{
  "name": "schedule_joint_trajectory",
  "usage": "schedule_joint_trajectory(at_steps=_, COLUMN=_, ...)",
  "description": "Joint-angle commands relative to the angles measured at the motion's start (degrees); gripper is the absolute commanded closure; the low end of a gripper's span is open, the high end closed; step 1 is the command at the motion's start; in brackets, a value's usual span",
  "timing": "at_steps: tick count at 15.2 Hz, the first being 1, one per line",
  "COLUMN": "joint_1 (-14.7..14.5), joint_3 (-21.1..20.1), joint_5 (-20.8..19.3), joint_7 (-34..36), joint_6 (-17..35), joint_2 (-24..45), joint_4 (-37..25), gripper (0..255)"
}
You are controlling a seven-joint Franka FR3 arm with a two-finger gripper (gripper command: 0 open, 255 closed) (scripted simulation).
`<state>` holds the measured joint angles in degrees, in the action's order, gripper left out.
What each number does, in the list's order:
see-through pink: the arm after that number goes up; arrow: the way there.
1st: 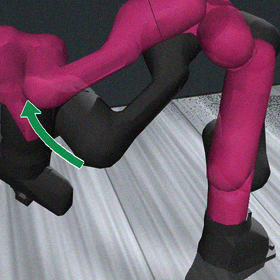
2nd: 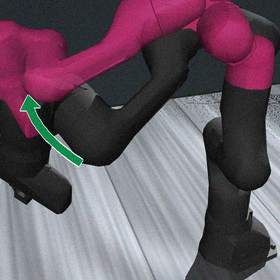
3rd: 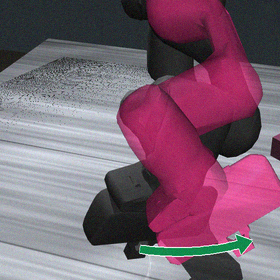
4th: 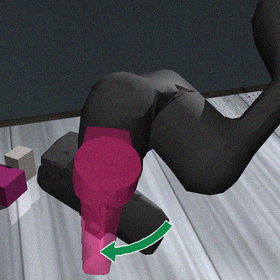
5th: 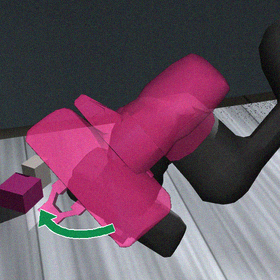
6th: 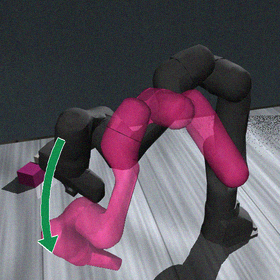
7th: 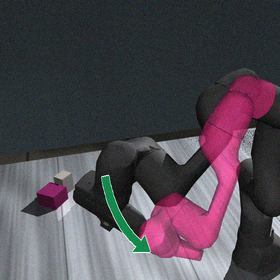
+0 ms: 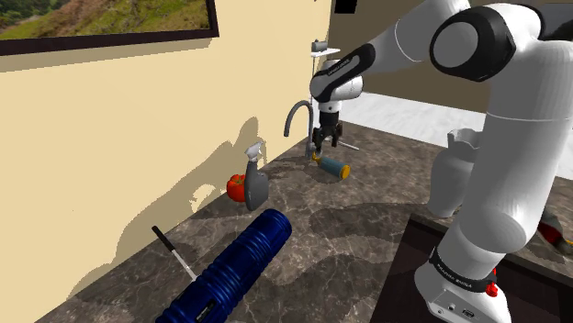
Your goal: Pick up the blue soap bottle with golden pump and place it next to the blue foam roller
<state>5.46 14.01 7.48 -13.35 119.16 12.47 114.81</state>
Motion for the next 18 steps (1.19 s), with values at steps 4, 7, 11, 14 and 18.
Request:
schedule_joint_trajectory(at_steps=4, joint_1=0.42, joint_3=0.05, joint_5=0.40, joint_7=-1.43, joint_6=6.88, joint_2=2.90, joint_4=3.49, gripper=0)
schedule_joint_trajectory(at_steps=7, joint_1=0.48, joint_3=-0.17, joint_5=0.94, joint_7=-1.78, joint_6=8.96, joint_2=4.12, joint_4=4.41, gripper=0)
schedule_joint_trajectory(at_steps=11, joint_1=0.54, joint_3=-0.38, joint_5=1.44, joint_7=-2.11, joint_6=10.73, joint_2=5.23, joint_4=5.11, gripper=0)
schedule_joint_trajectory(at_steps=14, joint_1=0.55, joint_3=-0.39, joint_5=1.44, joint_7=-2.11, joint_6=10.73, joint_2=5.23, joint_4=5.10, gripper=0)
schedule_joint_trajectory(at_steps=18, joint_1=0.54, joint_3=-0.38, joint_5=1.43, joint_7=-2.11, joint_6=10.71, joint_2=5.23, joint_4=5.10, gripper=255)
